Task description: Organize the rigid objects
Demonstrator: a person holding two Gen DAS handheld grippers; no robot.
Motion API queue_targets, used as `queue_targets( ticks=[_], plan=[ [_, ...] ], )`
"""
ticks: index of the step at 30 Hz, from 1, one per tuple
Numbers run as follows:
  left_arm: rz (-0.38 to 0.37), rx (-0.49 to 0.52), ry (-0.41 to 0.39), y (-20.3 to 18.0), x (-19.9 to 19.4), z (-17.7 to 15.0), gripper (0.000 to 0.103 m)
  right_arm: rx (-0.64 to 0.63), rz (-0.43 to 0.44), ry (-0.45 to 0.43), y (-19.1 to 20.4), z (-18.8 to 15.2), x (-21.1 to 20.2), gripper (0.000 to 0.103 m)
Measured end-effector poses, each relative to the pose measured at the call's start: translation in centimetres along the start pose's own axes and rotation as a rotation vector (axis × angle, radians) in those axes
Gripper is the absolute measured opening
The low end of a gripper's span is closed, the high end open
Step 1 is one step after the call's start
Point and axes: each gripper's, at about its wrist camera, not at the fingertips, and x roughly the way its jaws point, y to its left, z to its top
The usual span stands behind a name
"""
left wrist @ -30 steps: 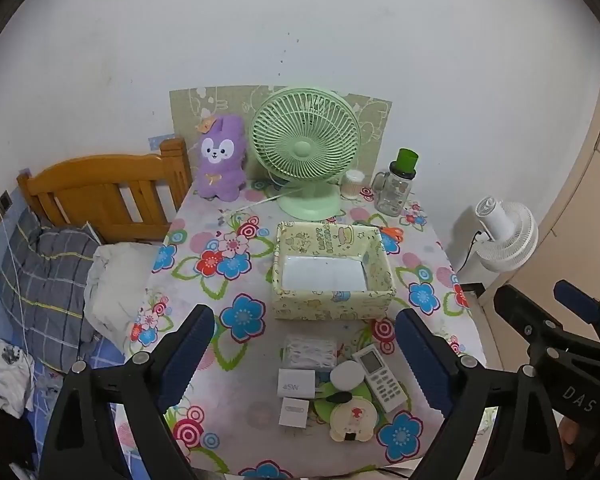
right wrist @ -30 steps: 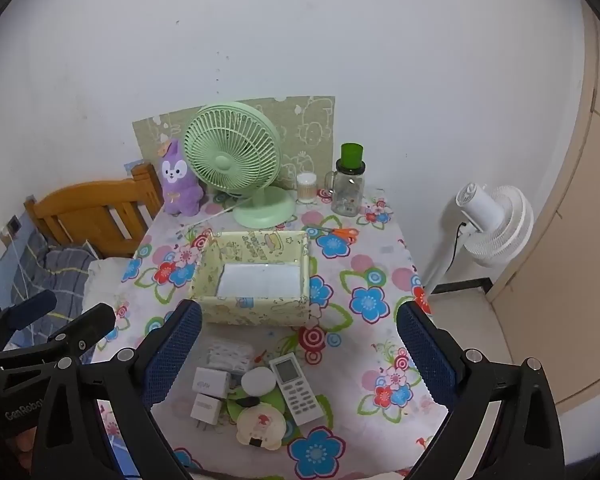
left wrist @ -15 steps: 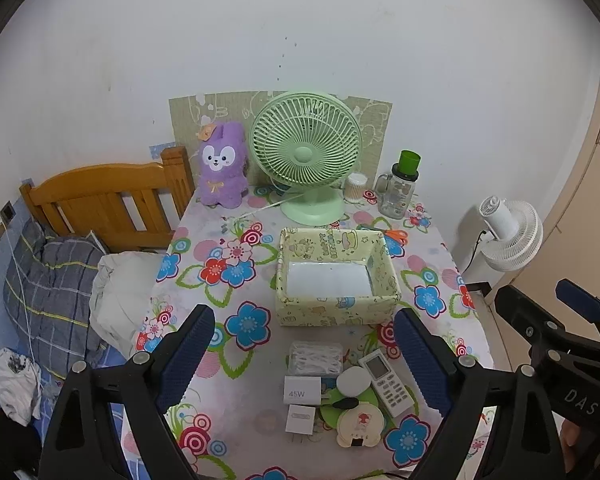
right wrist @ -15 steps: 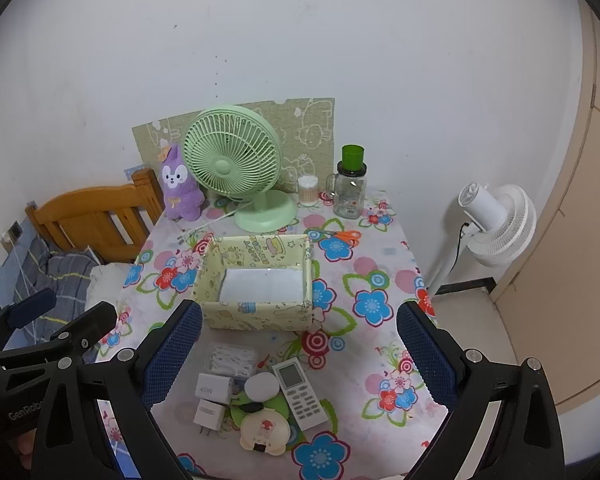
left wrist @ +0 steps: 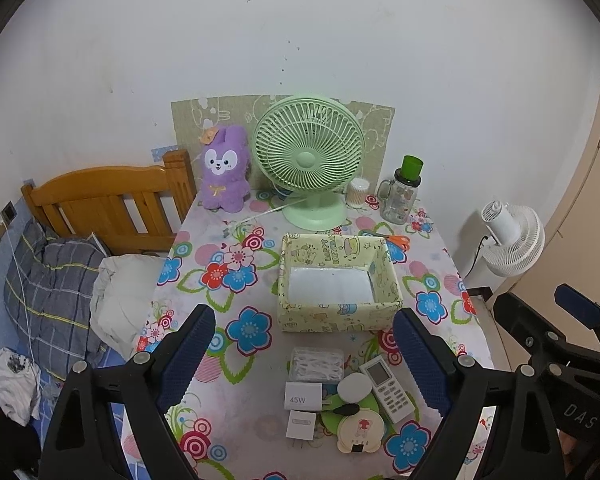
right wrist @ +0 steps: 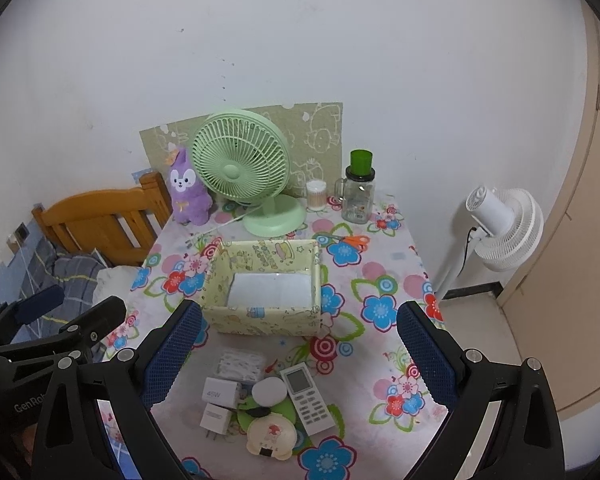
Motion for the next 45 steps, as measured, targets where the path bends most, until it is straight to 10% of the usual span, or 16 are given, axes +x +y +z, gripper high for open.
queue_targets(
  ticks=[45],
  plan=[
    [0.002, 0.029, -0.014, -0.43, -0.78, 0.07, 0.091, 0.003, -0.025, -0.026, -0.83, -0.11, -0.31, 0.1]
  ],
)
